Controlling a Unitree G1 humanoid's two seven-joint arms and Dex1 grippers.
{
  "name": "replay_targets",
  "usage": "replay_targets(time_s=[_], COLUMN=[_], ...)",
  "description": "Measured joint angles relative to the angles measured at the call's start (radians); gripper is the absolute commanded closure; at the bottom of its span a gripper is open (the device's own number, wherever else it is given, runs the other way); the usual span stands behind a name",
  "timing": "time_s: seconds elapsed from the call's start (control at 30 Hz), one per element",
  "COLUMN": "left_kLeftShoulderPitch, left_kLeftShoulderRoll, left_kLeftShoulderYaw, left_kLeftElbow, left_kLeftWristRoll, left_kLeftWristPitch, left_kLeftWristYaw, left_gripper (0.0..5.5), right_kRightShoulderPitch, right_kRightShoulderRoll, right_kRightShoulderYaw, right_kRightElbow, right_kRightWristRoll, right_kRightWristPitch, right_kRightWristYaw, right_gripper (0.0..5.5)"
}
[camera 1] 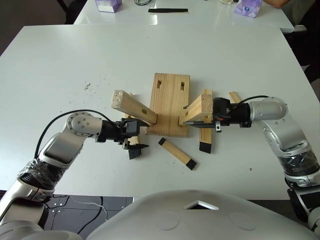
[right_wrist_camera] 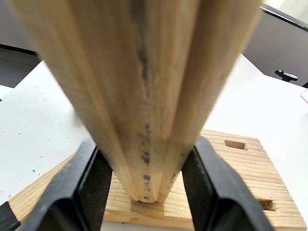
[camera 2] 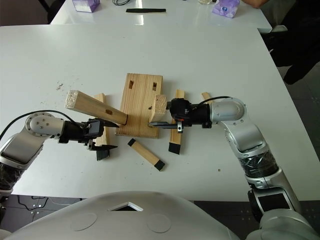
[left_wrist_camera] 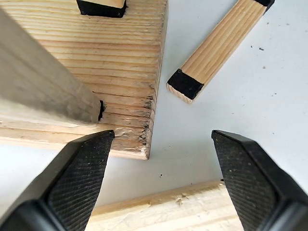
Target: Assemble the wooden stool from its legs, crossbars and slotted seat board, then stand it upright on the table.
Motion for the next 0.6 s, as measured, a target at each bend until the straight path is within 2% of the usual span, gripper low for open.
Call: replay_targets(time_s=[0.27, 0.47, 0.6], left_kLeftShoulderPitch=[-0.021, -0.025, 0.008], left_kLeftShoulderRoll=[0.004, 0.004, 0.01], left_kLeftShoulderYaw=[0.003, 0.011, 0.068], left_kLeftElbow=[0.028, 0.029, 0.004], left_kLeftWristRoll=[0.004, -0.004, -0.097], left_kLeftWristPitch=[0.01, 0.026, 0.114], left_kLeftWristYaw=[0.004, 0.003, -0.03], left_gripper=[1.73, 1.73, 1.73], right_kRightShoulderPitch=[-0.043, -0.046, -0.038], right_kRightShoulderRoll=[0.076, 0.065, 0.029], right_kRightShoulderYaw=[-0.051, -0.032, 0.01], right_kRightElbow=[0.103, 0.109, 0.111], right_kRightWristRoll=[0.12, 0.086, 0.024], right_kRightWristPitch=[0.171, 0.122, -0.012], right_kRightWristYaw=[-0.021, 0.006, 0.04], right_gripper=[3.51, 3.51, 3.51])
